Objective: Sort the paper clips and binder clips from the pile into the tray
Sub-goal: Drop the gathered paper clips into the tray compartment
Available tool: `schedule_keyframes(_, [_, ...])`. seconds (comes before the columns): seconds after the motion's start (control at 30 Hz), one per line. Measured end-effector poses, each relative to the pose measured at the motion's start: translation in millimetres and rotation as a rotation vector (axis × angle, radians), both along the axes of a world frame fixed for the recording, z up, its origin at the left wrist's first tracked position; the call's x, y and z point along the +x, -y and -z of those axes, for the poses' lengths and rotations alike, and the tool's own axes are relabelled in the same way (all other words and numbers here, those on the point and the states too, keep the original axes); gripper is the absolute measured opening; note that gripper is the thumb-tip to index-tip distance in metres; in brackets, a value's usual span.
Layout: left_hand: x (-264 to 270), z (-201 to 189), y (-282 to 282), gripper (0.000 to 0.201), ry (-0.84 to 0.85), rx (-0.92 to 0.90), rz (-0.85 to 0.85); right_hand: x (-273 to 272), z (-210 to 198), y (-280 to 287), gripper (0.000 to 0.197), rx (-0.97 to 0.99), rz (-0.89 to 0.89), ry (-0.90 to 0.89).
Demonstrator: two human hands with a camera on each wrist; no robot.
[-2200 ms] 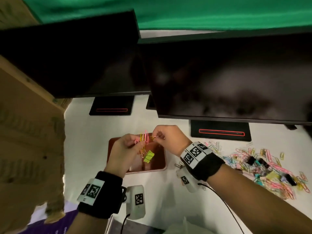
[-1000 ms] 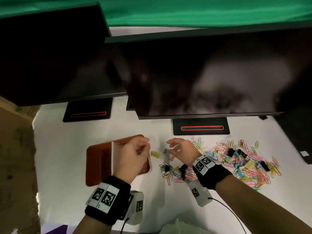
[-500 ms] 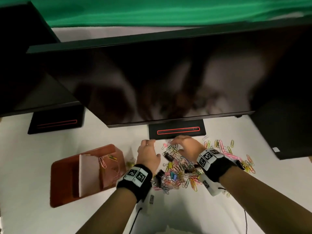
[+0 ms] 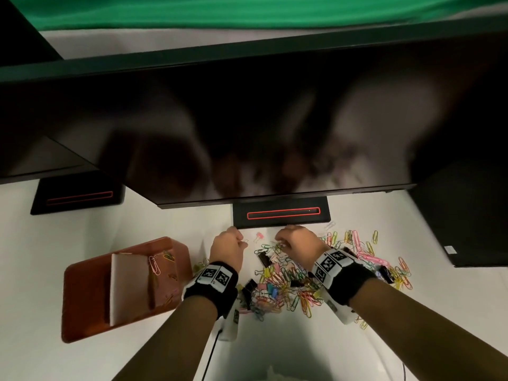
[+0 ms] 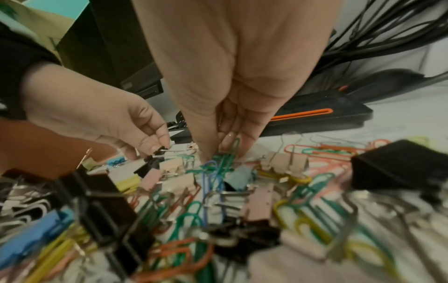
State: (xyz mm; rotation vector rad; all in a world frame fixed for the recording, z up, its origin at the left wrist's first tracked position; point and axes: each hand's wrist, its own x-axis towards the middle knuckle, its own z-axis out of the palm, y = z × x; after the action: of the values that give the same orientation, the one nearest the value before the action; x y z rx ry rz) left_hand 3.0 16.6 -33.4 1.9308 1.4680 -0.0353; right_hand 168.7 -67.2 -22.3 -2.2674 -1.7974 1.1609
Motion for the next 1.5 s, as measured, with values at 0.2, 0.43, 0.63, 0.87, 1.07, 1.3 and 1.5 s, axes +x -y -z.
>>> schedule_keyframes(0.2, [-3, 2, 1, 0.014, 0.009, 0.038, 0.288, 2, 2, 6, 0.027, -0.011, 0.090, 0.006])
schedule_keyframes(0.43, [12, -4, 11, 0.023, 0.080, 0.029, 0.498, 4, 0, 10, 0.018, 0.012, 0.155, 0.003])
schedule_keyframes(0.63, [17, -1, 3, 0.028, 0.108, -0.024, 0.454, 6, 0, 13, 0.021, -0.055, 0.200, -0.001])
schedule_keyframes(0.87, [15, 2, 4, 0.026, 0.049, 0.015, 0.536, 11, -3, 10, 0.022, -0.044, 0.184, -0.009])
schedule_keyframes(1.07, [18, 5, 9, 0.012, 0.009, 0.075, 0.526, 11, -6, 17, 0.022, -0.019, 0.157, 0.000])
schedule_keyframes(1.3, [13, 5, 8, 0.017, -0.042, 0.061, 0.509, 18, -18, 21, 0.025, 0.057, 0.185, -0.014])
schedule_keyframes(1.5, [3, 2, 7, 0.014, -0.051, 0.115, 0.513, 6, -13, 0, 0.022, 0.092, 0.175, -0.031])
